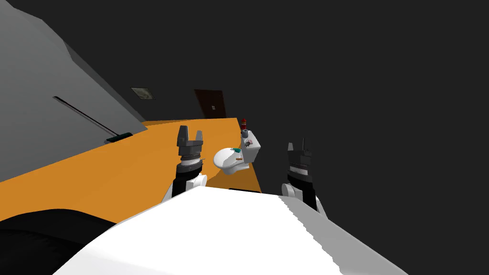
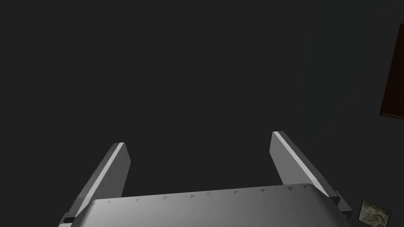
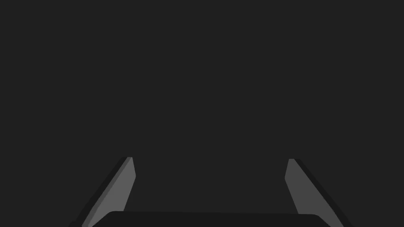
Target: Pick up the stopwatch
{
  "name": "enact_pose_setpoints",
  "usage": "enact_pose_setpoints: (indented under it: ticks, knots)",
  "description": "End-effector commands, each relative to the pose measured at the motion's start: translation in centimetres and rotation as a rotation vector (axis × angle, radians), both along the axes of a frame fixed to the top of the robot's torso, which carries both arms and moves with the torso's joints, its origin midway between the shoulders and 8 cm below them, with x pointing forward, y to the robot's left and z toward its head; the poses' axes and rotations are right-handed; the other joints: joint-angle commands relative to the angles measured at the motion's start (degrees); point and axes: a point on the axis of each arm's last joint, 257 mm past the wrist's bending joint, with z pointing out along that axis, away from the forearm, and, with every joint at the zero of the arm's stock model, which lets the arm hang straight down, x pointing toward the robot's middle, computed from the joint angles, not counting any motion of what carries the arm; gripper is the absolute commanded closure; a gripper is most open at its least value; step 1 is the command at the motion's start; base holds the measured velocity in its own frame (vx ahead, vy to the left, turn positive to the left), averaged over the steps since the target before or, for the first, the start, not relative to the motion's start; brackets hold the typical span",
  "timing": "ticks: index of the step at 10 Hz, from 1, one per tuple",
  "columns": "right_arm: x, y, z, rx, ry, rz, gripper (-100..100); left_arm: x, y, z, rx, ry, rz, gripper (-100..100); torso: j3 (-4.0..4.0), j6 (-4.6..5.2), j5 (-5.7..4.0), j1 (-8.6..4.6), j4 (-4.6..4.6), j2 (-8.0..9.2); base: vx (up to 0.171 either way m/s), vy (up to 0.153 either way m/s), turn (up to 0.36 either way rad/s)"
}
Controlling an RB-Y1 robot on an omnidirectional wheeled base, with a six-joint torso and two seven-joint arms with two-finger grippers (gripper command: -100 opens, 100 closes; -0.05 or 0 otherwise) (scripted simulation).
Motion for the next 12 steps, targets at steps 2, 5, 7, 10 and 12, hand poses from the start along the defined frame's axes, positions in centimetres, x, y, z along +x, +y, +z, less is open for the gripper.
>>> enact_pose_setpoints:
  ticks: [2, 5, 7, 10, 12]
  knots:
    - [0.5, 0.2, -1.6, -0.069, 0.049, 0.016, -100, 0.0, 0.0, 0.0, 0.000, 0.000, 0.000, 0, 0.01, -0.01, 0.01, 0.08, 0.00, 0.01, -0.003, 0.049, 0.050]
    - [1.3, -0.1, -5.6, -0.175, 0.151, 0.024, -100, 0.0, 0.0, 0.0, 0.000, 0.000, 0.000, 0, 0.03, -0.01, 0.11, 0.53, 0.01, 0.05, -0.020, 0.153, 0.089]
    - [1.5, -0.8, -9.2, -0.254, 0.239, 0.022, -100, 0.0, 0.0, 0.0, 0.000, 0.000, 0.000, 0, 0.10, -0.01, 0.18, 0.79, 0.03, 0.18, -0.044, 0.221, 0.115]
    - [1.4, -1.9, -13.3, -0.336, 0.339, 0.019, -100, 0.0, 0.0, 0.0, 0.000, 0.000, 0.000, 0, 0.09, -0.02, 0.23, 0.97, 0.03, 0.16, -0.021, 0.230, 0.107]
    - [1.1, -2.7, -15.5, -0.379, 0.392, 0.016, -100, 0.0, 0.0, 0.0, 0.000, 0.000, 0.000, 0, 0.07, -0.02, 0.14, 0.61, 0.03, 0.12, -0.014, 0.132, 0.087]
